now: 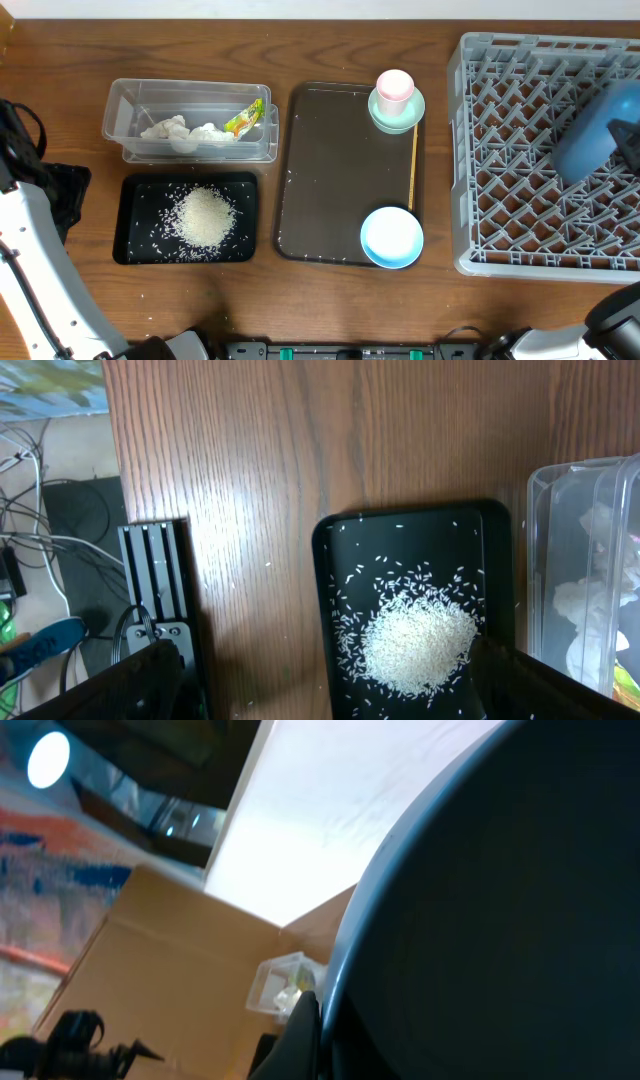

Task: Sort waste into correct bins and load items into the dishwasher rack
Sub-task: 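Lower the blue plate into the rack's right side and release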

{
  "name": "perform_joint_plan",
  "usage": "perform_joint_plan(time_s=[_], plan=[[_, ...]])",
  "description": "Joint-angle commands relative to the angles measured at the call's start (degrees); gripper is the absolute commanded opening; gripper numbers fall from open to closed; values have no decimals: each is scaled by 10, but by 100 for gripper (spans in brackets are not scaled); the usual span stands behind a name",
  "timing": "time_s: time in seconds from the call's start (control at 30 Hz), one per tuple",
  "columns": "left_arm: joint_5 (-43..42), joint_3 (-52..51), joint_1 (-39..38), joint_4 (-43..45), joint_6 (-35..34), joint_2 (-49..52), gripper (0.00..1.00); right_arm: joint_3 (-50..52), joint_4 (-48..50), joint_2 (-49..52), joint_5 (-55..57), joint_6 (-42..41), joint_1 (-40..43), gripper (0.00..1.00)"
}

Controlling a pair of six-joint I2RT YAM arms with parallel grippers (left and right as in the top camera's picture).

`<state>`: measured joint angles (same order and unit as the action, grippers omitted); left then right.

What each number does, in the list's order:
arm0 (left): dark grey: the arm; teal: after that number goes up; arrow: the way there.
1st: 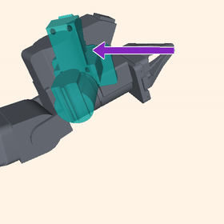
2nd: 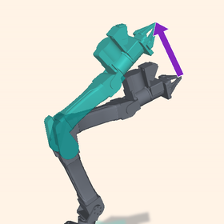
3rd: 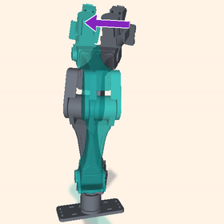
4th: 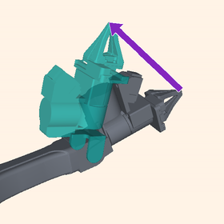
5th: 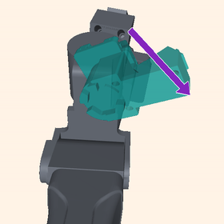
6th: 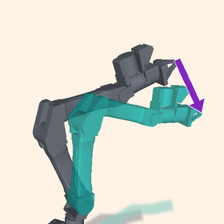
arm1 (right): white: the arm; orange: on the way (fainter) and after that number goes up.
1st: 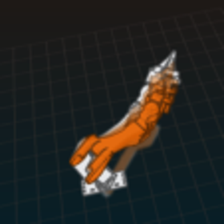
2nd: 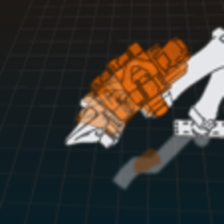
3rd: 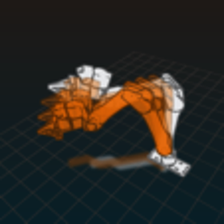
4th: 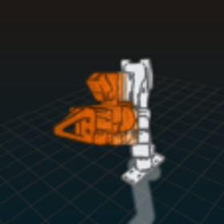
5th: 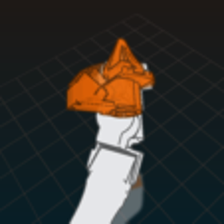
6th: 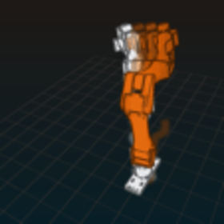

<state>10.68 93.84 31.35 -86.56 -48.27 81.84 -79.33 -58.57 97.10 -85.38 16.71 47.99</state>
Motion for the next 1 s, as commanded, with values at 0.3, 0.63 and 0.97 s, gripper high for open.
perform_joint_plan(time_s=[0.3, 0.63, 0.97], plan=[[5, 1, 2, -2, -9, 1, 94, 2, 10, -3, 117, -62, -25, 1], [5, 1, 2, -2, -9, 1, 94, -4, 27, -6, 166, -133, -13, 6], [5, 1, 2, -2, -9, 1, 94, -7, 38, -56, 346, -241, 4, 34]])
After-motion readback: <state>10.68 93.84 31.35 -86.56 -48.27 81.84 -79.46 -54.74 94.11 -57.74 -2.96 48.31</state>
